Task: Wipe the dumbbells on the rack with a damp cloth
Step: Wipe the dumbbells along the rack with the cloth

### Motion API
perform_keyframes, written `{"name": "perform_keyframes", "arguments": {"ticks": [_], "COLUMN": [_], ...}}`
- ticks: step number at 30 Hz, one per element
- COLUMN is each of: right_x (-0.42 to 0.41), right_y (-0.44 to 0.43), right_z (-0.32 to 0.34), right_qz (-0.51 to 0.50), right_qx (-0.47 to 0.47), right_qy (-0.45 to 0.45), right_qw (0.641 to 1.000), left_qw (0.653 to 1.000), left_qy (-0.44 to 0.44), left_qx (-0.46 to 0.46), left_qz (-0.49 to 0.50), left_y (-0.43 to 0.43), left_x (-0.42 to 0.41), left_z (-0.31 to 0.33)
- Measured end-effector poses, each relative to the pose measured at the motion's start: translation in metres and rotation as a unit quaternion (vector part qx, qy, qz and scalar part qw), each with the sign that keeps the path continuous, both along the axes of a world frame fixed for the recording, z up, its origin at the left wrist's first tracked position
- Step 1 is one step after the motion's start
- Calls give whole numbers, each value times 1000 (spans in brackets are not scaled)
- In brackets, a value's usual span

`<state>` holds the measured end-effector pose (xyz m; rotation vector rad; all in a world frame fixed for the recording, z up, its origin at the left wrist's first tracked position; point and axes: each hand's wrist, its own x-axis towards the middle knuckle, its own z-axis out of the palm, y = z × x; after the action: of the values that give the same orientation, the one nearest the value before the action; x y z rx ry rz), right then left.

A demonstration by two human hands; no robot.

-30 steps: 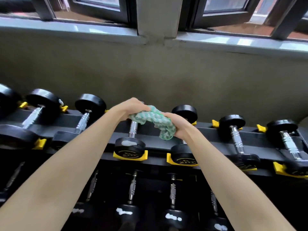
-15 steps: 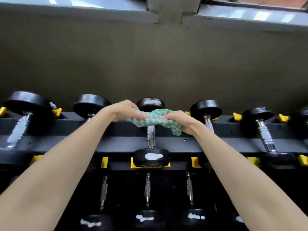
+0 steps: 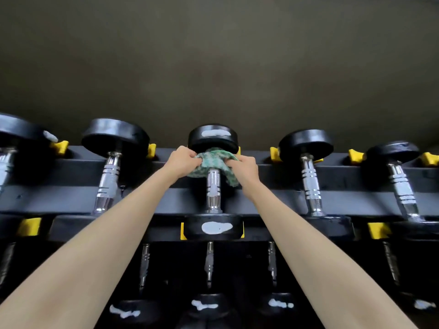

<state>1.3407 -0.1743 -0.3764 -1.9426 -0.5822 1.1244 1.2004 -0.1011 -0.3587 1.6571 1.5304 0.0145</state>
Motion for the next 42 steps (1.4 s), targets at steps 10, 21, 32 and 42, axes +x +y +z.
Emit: {"name": "perform_keyframes", "arguments": {"ticks": [10, 21, 32, 42], "right_x": [-2, -2, -8, -14], "right_y": [0, -19, -53, -63], "right_z": [12, 27, 33, 41], "right_qz": [19, 53, 119, 170], "right_qx": [-50, -132, -170, -176], "right_qy": [131, 118, 71, -5], "right_qw": [990, 983, 976, 970], "left_qw": [931, 959, 975, 977], "left_qy": [-223, -136, -29, 61], "left_qx": [-260, -226, -222, -163], "left_qz": [130, 106, 6, -127], "left_y": [-11, -34, -56, -64], "left_x": [7, 1, -7, -4], "left_z": [16, 20, 29, 43]}}
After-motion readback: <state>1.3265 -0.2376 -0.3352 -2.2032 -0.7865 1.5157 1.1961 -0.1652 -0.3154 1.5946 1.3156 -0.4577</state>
